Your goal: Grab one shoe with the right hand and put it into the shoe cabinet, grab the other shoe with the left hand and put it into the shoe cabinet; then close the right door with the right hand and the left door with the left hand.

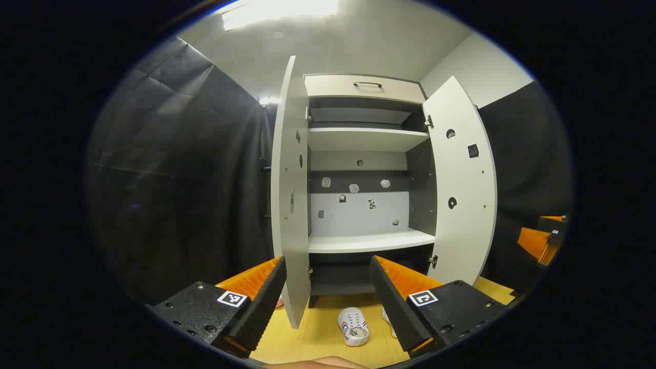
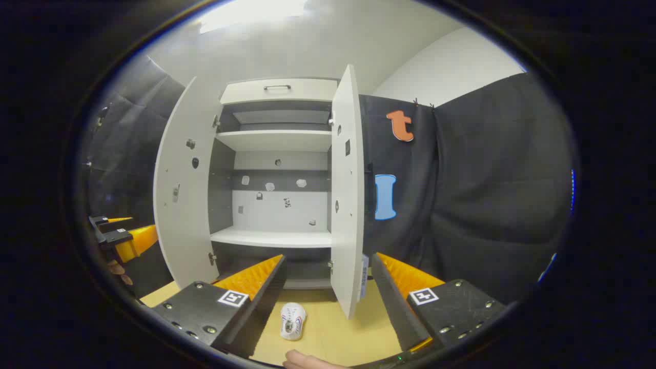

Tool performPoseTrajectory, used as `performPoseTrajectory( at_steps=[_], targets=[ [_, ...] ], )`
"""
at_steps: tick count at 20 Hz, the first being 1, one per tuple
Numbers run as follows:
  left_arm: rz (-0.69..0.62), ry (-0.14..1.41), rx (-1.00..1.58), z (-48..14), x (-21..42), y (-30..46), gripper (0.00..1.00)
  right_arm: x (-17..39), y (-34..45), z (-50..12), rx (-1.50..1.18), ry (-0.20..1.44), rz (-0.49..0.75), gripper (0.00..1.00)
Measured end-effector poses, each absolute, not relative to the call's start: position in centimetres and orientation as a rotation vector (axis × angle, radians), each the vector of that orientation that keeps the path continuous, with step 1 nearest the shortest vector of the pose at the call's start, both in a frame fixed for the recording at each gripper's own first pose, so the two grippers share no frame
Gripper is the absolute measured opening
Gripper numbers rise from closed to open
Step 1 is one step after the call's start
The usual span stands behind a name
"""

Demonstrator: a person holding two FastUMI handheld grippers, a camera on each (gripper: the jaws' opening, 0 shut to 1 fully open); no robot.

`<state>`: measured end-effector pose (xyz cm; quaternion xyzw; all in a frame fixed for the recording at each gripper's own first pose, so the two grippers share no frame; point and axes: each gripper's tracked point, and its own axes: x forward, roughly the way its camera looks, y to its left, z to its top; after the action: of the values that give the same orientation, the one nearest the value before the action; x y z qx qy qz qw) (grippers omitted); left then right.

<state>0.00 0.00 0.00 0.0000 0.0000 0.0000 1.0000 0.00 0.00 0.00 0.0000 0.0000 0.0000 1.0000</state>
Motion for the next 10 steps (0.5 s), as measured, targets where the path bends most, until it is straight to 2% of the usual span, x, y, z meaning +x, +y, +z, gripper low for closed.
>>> performPoseTrajectory(
  at_steps=[10],
  targets=[
    [0.000, -0.001, 0.014, -0.21, -0.03, -0.21, 0.99, 0.17, 0.66, -0.32, -0.013, 0.012, 0.021, 0.98]
  ],
)
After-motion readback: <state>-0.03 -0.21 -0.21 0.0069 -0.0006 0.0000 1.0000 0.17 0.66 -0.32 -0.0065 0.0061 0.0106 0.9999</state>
